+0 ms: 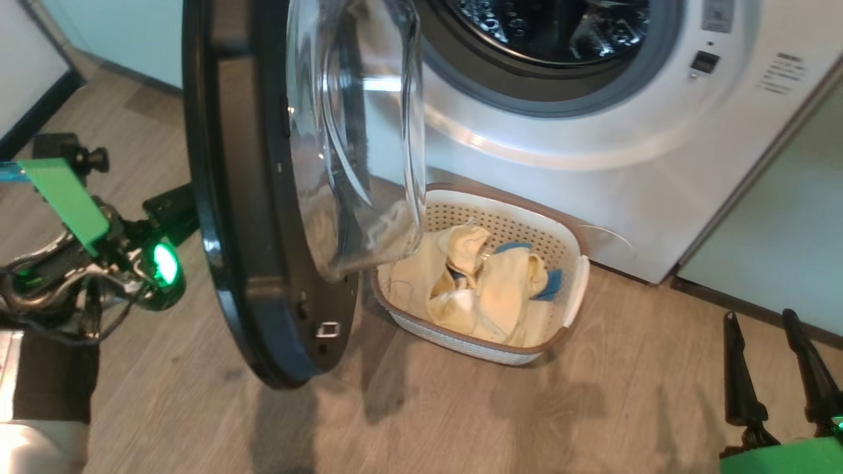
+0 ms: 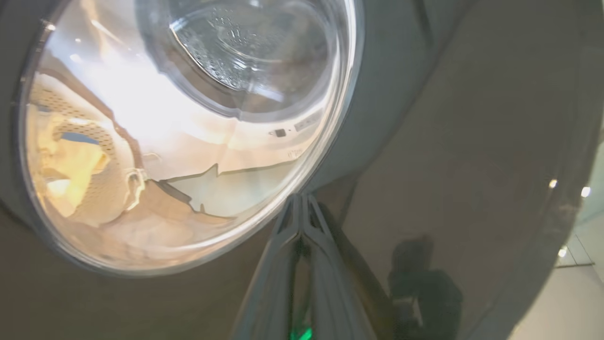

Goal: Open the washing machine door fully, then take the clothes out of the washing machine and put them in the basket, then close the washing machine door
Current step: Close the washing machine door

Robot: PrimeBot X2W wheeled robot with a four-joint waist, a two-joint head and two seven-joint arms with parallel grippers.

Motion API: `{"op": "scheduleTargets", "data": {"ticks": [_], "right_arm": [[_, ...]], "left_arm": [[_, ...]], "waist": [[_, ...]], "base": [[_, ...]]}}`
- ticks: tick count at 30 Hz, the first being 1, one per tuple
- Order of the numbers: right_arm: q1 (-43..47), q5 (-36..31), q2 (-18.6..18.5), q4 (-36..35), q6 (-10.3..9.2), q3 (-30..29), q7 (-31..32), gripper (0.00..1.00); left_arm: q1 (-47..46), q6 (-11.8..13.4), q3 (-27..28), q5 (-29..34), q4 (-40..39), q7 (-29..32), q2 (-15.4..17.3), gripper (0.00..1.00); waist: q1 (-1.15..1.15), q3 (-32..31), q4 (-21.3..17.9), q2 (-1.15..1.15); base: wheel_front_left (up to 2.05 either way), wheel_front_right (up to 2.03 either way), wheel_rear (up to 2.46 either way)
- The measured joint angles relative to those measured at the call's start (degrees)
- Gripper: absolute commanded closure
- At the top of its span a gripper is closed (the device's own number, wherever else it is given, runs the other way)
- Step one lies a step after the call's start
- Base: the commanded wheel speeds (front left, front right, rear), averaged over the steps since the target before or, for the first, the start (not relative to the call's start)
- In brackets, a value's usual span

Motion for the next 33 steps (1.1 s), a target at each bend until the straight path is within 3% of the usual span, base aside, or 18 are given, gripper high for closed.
{"op": "scheduleTargets", "data": {"ticks": [13,33], "right_arm": [[-2.54,2.47,0.10,-0.16,0.00,1.35,0.00,0.00],[-3.42,4.17,0.14,0.16,0.00,2.45,0.00,0.00]], "left_arm": [[-0.21,-1.98,-0.59,0.65,0.62,-3.16,-4.16,1.00],[-1.83,-3.48,-0.16,2.13,4.01,-5.66,-5.76,1.00]], "waist": [[0.00,0.37,-7.70,0.00],[0.00,-0.27,-19.26,0.00]], "base": [[0.00,0.00,0.00],[0.00,0.00,0.00]]}}
